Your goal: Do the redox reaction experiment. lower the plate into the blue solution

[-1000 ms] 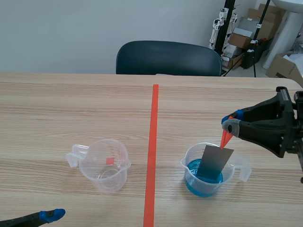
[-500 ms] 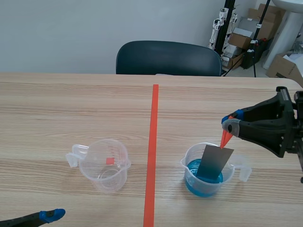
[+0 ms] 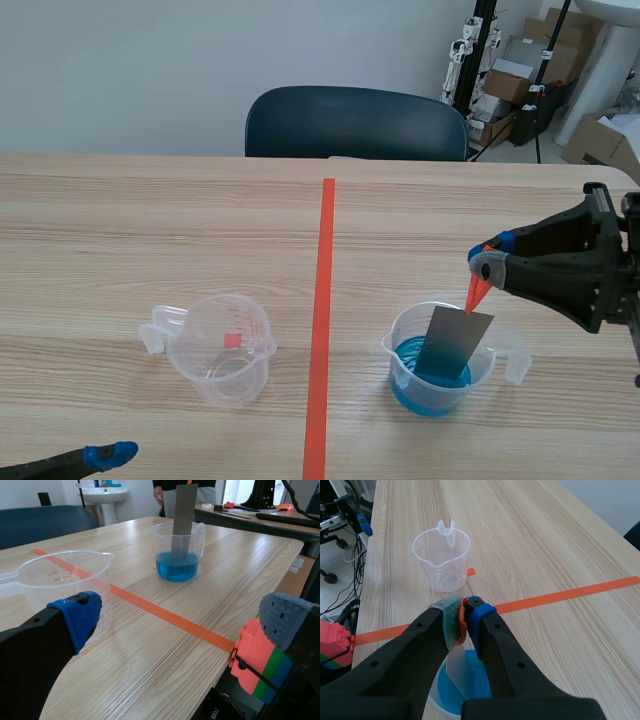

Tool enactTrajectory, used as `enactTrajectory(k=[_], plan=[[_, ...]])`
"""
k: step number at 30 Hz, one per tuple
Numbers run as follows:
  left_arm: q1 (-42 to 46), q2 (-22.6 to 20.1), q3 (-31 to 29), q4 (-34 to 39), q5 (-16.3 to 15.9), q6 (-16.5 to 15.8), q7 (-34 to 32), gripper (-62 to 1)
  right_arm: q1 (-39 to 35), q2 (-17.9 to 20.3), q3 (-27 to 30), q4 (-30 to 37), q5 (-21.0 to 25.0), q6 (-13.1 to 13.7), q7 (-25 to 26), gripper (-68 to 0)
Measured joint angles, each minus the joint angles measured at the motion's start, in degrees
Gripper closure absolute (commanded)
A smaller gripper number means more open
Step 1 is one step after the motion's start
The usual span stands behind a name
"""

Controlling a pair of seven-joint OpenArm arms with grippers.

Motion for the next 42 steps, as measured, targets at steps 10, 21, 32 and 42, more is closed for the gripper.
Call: enactTrajectory(k=[10, 21, 32, 42], plan=[[0.0, 0.0, 0.0, 0.0, 0.0, 0.0, 0.0, -62.3, 0.0, 0.0, 0.0, 0.0, 0.0, 0.0, 0.0, -0.4], [0.0, 0.0, 0.0, 0.0, 0.0, 0.0, 0.0, -62.3, 0.0, 0.0, 0.0, 0.0, -0.1, 0.0, 0.7, -0.4], [0.0, 0.0, 0.0, 0.0, -0.7, 0.0, 0.0, -62.3, 0.0, 0.0, 0.0, 0.0, -0.5, 0.0, 1.9, -0.4], [0.0, 0.0, 0.0, 0.0, -2.9, -3.3, 0.0, -62.3, 0.0, 0.0, 0.0, 0.0, -0.7, 0.0, 2.5, -0.4]])
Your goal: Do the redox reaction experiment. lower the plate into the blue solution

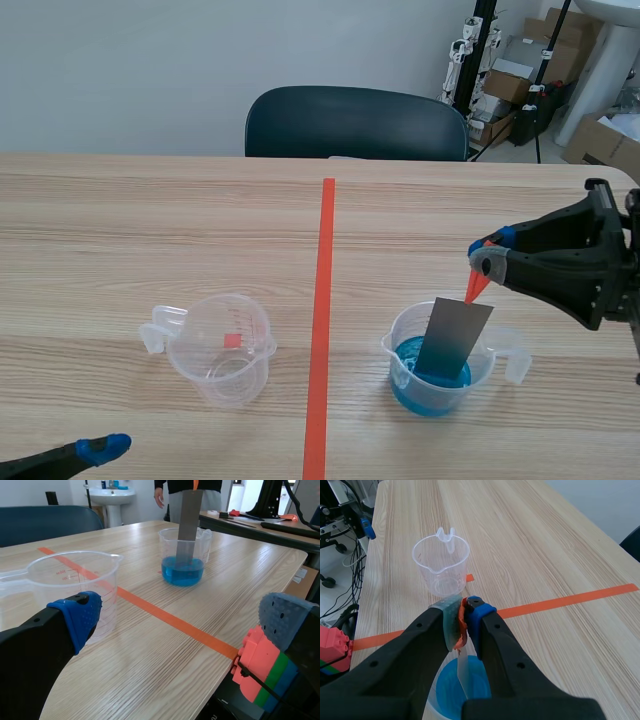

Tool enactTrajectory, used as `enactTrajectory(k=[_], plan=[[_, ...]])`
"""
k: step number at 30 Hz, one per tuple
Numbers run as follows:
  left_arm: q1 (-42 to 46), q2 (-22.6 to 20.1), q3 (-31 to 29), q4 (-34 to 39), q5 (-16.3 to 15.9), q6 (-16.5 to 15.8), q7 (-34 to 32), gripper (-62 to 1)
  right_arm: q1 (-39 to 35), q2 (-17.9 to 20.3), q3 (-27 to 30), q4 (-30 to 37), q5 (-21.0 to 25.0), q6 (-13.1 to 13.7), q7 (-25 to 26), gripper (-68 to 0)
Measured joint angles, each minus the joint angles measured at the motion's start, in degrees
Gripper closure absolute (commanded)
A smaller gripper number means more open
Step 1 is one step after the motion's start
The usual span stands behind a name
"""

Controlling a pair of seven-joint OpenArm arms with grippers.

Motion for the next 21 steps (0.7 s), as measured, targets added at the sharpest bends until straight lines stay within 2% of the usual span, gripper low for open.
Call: enactTrajectory(k=[21], plan=[[0.0, 0.0, 0.0, 0.0, -0.1, 0.4, 0.0, -62.3, 0.0, 0.0, 0.0, 0.0, -0.2, 0.0, 0.7, -0.4]])
